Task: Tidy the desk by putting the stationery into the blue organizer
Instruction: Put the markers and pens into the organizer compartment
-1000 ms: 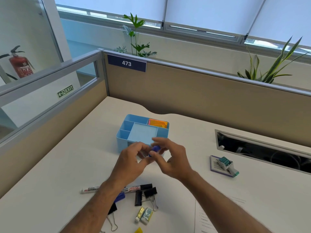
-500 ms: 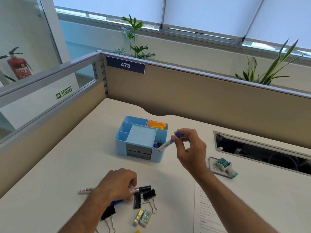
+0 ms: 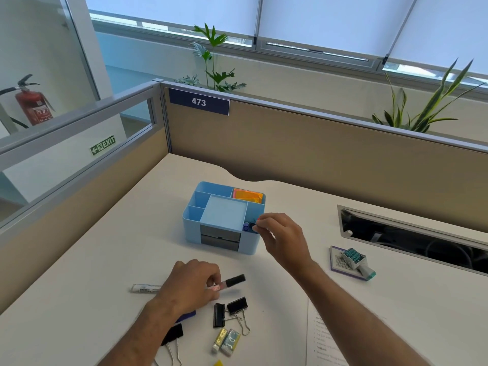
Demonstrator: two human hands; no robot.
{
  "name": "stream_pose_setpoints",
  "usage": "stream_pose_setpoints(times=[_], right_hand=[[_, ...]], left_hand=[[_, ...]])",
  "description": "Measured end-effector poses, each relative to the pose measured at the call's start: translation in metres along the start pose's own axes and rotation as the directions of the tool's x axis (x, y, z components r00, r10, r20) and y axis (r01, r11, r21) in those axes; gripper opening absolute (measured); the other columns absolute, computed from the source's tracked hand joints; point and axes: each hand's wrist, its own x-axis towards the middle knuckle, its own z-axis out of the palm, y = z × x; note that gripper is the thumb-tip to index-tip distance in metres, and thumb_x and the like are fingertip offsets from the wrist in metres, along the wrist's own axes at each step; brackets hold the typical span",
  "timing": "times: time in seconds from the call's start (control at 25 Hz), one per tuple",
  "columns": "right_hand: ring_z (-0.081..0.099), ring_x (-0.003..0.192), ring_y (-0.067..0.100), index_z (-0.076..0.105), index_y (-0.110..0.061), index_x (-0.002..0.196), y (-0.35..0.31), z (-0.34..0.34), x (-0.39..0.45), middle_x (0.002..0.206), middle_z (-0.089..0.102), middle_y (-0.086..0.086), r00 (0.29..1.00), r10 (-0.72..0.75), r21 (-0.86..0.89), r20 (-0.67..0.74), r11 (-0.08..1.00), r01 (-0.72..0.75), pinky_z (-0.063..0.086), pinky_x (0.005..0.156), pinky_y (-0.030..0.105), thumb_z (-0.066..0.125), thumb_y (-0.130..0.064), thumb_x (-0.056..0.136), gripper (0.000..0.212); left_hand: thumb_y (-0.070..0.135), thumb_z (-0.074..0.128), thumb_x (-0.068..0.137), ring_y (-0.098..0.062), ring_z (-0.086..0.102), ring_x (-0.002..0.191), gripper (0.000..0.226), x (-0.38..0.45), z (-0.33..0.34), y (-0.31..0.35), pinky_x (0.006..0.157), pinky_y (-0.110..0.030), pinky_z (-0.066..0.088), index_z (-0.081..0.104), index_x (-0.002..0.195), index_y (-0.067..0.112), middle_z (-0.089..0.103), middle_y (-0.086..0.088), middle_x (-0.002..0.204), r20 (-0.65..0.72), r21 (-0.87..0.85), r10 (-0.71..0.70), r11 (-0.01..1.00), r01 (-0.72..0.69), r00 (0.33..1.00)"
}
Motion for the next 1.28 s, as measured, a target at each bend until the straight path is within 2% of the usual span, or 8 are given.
stream_pose_setpoints(times=[0.16,0.24,0.36,0.48,0.64,0.88,1.08,1.28], right_hand=[[0.054,0.099,0.017,0.070,-0.012,0.098,-0.005,0.003,-0.004,0.108,0.070,0.007,0.997,0.068,-0.005,-0.032,0.998,-0.068,0.054,0.072,0.032,0.060,-0.036,0.092,0.027],[0.054,0.101,0.017,0.070,-0.014,0.101,-0.019,0.000,-0.006,0.110,0.067,0.007,0.995,0.087,0.083,-0.056,0.993,-0.083,0.050,0.074,0.030,0.058,-0.043,0.091,0.033],[0.063,0.084,0.013,0.063,-0.013,0.116,-0.052,-0.010,-0.005,0.099,0.069,0.004,0.995,0.104,0.428,0.004,0.899,-0.096,0.056,0.066,0.029,0.066,-0.040,0.087,0.040],[0.066,0.079,0.008,0.055,-0.019,0.122,-0.074,-0.009,-0.010,0.095,0.071,0.002,0.994,0.100,0.500,0.036,0.859,-0.105,0.057,0.070,0.022,0.072,-0.027,0.083,0.043],[0.064,0.079,0.004,0.051,-0.023,0.122,-0.075,-0.014,-0.014,0.092,0.070,0.001,0.989,0.145,0.466,-0.011,0.876,-0.123,0.055,0.074,0.016,0.075,-0.014,0.081,0.048],[0.062,0.077,0.002,0.052,-0.018,0.116,-0.037,-0.037,0.006,0.096,0.068,-0.003,0.963,0.202,0.304,-0.181,0.942,-0.140,0.049,0.073,0.007,0.073,-0.010,0.083,0.040],[0.063,0.078,0.005,0.053,-0.019,0.113,-0.024,-0.039,0.022,0.093,0.063,-0.009,0.935,0.245,0.285,-0.257,0.944,-0.169,0.047,0.072,0.005,0.074,-0.005,0.082,0.040],[0.064,0.080,0.006,0.053,-0.019,0.113,-0.020,-0.018,0.016,0.100,0.071,0.000,0.975,0.189,0.242,-0.116,0.958,-0.157,0.055,0.068,0.017,0.066,-0.027,0.089,0.029]], left_hand=[[0.036,0.081,0.076,-0.003,0.061,0.077,0.020,0.001,-0.008,0.003,0.076,-0.025,0.054,0.064,0.086,0.034,0.065,0.019,0.082,-0.162,-0.331,-0.071,0.944,0.014,0.984],[0.033,0.082,0.076,-0.003,0.064,0.077,0.021,0.003,-0.013,0.008,0.070,-0.023,0.056,0.063,0.084,0.033,0.067,0.017,0.082,-0.240,-0.446,-0.077,0.894,-0.040,0.968],[0.035,0.082,0.074,-0.001,0.064,0.078,0.024,0.007,-0.020,0.017,0.064,-0.015,0.052,0.062,0.085,0.031,0.067,0.018,0.080,-0.355,-0.490,-0.058,0.862,-0.132,0.933],[0.035,0.082,0.075,-0.001,0.064,0.079,0.025,0.008,-0.023,0.022,0.062,-0.017,0.055,0.063,0.090,0.028,0.066,0.019,0.082,-0.389,-0.483,-0.007,0.853,-0.198,0.921],[0.042,0.082,0.072,-0.003,0.063,0.083,0.031,0.004,-0.023,0.019,0.074,-0.019,0.054,0.061,0.092,0.034,0.066,0.020,0.088,-0.319,-0.421,0.035,0.890,-0.174,0.947],[0.046,0.085,0.067,-0.003,0.055,0.097,0.041,-0.011,-0.034,-0.052,0.090,-0.028,0.047,0.058,0.097,0.042,0.061,0.021,0.104,-0.096,-0.073,-0.185,0.981,0.178,0.978],[0.046,0.079,0.073,-0.004,0.049,0.110,0.038,-0.017,-0.034,-0.085,0.095,-0.029,0.037,0.056,0.103,0.046,0.056,0.023,0.109,-0.009,0.125,-0.234,0.964,0.233,0.972],[0.038,0.077,0.078,-0.001,0.054,0.101,0.023,-0.018,-0.021,-0.090,0.094,-0.029,0.040,0.056,0.087,0.044,0.060,0.020,0.100,-0.010,0.109,-0.239,0.965,0.238,0.971]])
